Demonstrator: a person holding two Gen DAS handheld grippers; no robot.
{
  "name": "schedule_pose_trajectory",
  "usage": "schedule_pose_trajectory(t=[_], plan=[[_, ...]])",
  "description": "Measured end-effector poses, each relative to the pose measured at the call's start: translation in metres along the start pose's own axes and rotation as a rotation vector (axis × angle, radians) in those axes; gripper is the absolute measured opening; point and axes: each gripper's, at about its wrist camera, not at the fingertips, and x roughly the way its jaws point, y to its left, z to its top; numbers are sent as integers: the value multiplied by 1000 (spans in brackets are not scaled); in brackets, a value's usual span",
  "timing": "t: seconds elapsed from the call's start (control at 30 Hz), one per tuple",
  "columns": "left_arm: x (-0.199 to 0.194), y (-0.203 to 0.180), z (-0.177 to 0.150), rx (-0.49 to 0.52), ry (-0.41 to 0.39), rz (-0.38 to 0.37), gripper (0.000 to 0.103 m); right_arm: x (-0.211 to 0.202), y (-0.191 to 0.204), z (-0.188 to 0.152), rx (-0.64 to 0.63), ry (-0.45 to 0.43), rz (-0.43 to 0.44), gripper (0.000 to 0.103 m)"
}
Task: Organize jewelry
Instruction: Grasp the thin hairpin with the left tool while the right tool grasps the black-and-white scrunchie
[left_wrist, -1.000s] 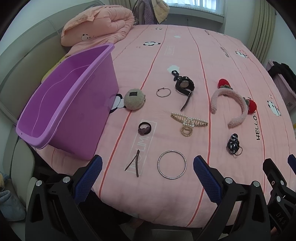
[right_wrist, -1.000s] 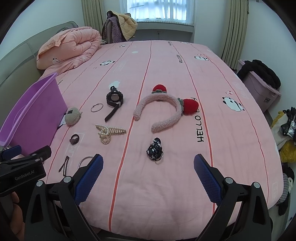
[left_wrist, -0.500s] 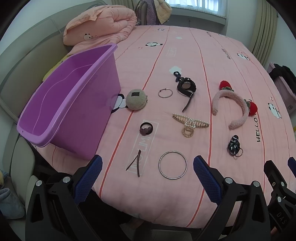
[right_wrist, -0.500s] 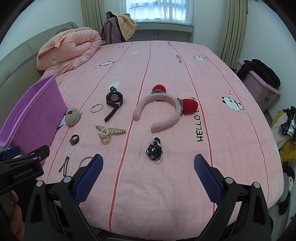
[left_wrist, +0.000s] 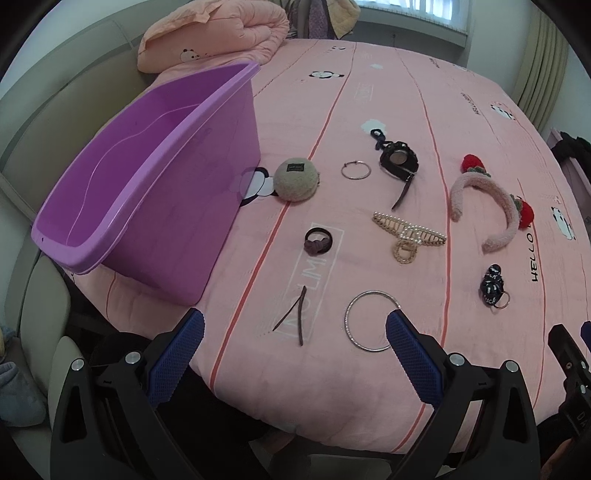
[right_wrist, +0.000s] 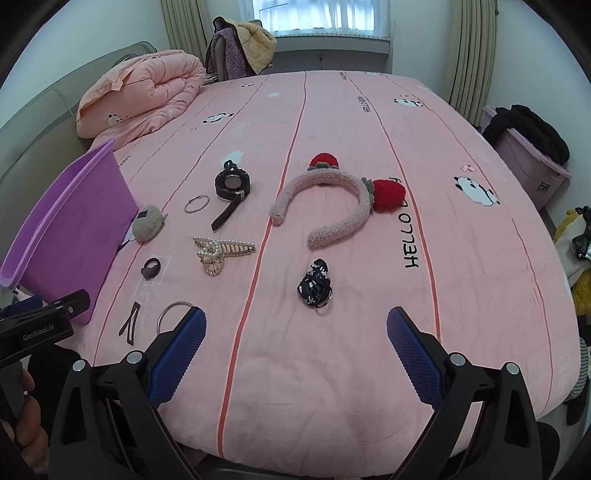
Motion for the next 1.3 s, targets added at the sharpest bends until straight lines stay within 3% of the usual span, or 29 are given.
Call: schedule_pose_trajectory(t=[0.17, 0.33, 0.77, 0.97, 1.3], plan=[[24, 14, -15, -5, 23, -1, 97, 22, -10, -10, 9, 35, 17, 94], [46, 5, -24, -3, 58, -60, 97, 45, -21, -16, -19, 58, 11, 94], [93, 23, -17, -28, 110, 5, 97, 99, -45, -1, 13, 102, 2, 94], [124, 29, -14, -54, 165, -10, 97, 122, -44, 6, -6, 125, -2, 94], [147, 19, -10, -42, 179, -10, 97, 159, -43, 16, -25, 171, -46, 94]])
